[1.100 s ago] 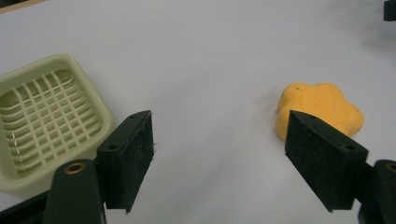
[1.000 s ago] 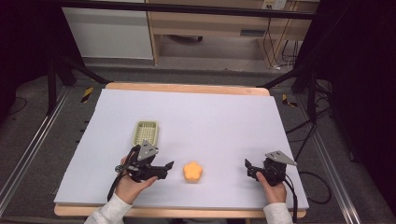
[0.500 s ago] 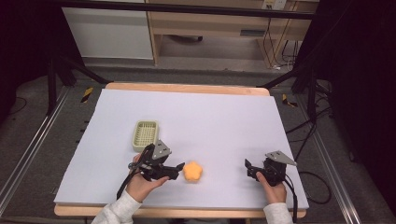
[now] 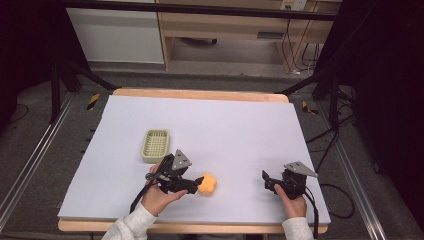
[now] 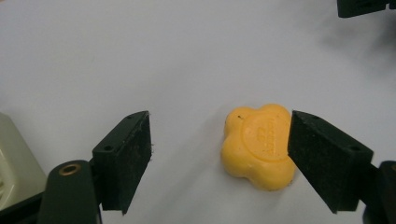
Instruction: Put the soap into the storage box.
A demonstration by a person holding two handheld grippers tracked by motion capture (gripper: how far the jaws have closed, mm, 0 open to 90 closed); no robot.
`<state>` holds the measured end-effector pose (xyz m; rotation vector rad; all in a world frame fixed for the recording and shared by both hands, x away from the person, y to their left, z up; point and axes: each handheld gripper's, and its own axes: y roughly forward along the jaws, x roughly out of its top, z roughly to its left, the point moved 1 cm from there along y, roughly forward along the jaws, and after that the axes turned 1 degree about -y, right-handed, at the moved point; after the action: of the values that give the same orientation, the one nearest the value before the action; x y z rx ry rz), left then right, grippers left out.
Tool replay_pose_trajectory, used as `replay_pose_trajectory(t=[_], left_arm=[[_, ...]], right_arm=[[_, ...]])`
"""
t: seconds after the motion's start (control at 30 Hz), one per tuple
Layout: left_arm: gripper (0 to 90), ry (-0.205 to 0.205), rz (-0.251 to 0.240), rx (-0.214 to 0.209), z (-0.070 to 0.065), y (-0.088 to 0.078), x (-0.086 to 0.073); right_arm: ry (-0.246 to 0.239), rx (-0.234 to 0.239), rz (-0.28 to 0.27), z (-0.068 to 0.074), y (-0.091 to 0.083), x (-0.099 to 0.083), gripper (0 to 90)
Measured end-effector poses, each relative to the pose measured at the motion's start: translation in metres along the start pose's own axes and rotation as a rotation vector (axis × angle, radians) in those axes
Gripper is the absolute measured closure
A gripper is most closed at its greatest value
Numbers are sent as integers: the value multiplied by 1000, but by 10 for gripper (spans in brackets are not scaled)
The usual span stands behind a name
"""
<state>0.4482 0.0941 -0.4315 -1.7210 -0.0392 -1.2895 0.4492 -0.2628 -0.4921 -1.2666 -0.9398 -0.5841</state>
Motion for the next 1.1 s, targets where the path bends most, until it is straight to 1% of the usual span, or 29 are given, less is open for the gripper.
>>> replay_pose_trajectory(t=[0.13, 0.33, 0.63, 0.77, 0.87, 1.1], left_arm=[[212, 9, 12, -15, -3, 2, 2], [211, 15, 21, -23, -6, 5, 5], [201, 40, 57, -38, -15, 14, 6], [183, 59, 71, -48, -20, 18, 6], [176, 69, 87, -45, -22, 22, 6], [168, 73, 113, -55, -24, 27, 5]], right_arm=[[3, 1, 1, 0, 0, 0, 48], [4, 2, 3, 0, 0, 0, 48], [2, 1, 5, 0, 0, 0, 48], [1, 2, 5, 0, 0, 0, 48], [4, 2, 3, 0, 0, 0, 48], [-5, 3, 6, 0, 1, 0, 48]])
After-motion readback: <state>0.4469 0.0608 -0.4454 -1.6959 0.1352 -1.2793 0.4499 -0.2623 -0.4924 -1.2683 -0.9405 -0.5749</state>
